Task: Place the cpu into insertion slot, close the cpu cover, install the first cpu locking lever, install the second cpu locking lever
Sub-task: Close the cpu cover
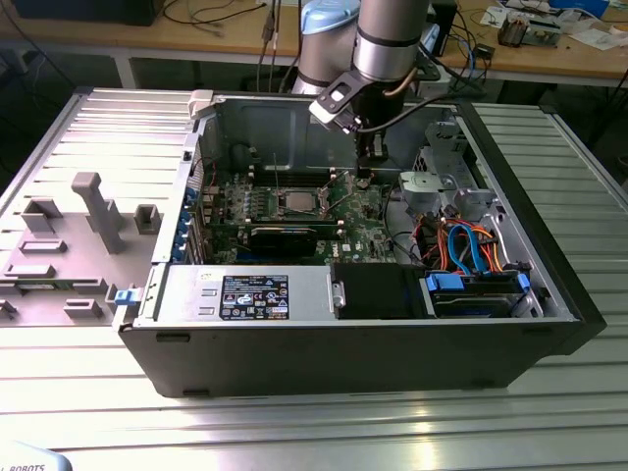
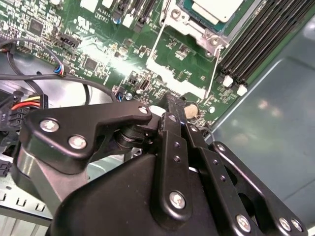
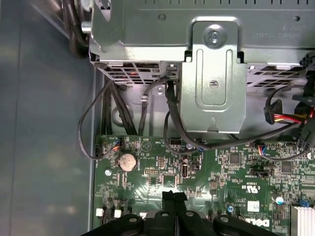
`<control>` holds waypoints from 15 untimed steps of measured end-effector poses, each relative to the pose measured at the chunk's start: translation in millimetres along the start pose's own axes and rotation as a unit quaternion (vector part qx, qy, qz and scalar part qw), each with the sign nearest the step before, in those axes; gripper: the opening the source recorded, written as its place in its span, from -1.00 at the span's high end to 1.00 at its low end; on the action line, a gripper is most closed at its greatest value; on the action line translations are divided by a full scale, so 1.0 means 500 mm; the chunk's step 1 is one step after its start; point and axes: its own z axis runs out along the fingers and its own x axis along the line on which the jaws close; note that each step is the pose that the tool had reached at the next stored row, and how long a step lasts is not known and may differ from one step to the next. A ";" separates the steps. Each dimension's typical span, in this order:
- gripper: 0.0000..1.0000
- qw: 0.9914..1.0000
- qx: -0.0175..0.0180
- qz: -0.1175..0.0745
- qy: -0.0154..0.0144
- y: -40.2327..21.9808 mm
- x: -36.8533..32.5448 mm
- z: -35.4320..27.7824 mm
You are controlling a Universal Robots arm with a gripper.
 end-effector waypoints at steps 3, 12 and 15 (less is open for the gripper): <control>0.79 1.000 0.000 0.000 0.000 0.006 0.000 0.007; 0.79 1.000 0.000 -0.001 0.000 0.008 -0.001 0.037; 0.79 1.000 0.000 0.000 0.000 0.004 -0.001 0.037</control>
